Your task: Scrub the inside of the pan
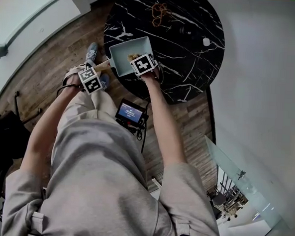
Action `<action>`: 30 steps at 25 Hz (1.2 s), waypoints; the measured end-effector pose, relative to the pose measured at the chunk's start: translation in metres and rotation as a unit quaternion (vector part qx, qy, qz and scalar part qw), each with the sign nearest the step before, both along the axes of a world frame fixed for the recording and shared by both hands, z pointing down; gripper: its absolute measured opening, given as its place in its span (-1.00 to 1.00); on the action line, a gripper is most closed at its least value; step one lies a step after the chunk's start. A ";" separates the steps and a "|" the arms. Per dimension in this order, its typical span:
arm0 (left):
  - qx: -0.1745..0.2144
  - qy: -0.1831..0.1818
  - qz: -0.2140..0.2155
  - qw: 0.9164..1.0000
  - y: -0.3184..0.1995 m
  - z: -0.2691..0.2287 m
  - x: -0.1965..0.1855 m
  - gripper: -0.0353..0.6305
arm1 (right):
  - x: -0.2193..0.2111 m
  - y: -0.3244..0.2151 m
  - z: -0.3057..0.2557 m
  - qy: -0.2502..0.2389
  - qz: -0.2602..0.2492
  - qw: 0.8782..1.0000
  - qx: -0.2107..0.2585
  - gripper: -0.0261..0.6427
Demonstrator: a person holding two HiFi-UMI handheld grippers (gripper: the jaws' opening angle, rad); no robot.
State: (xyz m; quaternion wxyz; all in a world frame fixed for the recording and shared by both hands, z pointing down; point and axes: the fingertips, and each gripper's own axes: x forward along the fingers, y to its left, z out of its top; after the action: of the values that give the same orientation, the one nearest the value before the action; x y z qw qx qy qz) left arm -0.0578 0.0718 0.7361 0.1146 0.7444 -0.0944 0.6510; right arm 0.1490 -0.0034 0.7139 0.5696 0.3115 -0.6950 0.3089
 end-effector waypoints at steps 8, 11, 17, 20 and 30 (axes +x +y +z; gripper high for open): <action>-0.002 0.000 0.001 1.000 0.001 0.001 0.002 -0.78 | -0.060 0.038 0.003 -0.026 -0.085 0.996 -0.032 -0.72; -0.001 0.001 -0.001 1.000 0.001 0.001 0.001 -0.78 | -0.070 0.043 0.004 -0.029 -0.094 0.994 -0.039 -0.72; 0.000 0.009 0.000 1.000 0.002 0.001 0.005 -0.78 | -0.026 0.013 -0.013 -0.024 -0.032 0.999 0.026 -0.72; 0.002 0.010 -0.002 1.000 0.000 0.002 0.004 -0.78 | 0.011 0.004 -0.012 0.017 -0.016 0.999 0.031 -0.72; -0.001 0.021 -0.016 1.000 0.004 0.003 0.007 -0.79 | 0.031 0.018 0.007 0.060 -0.016 0.998 -0.028 -0.72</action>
State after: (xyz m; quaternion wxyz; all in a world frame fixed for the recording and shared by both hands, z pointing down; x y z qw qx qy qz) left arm -0.0503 0.0760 0.7393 0.1279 0.7565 -0.1036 0.6330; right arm 0.1800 0.0149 0.7208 0.6236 0.3023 -0.6556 0.2999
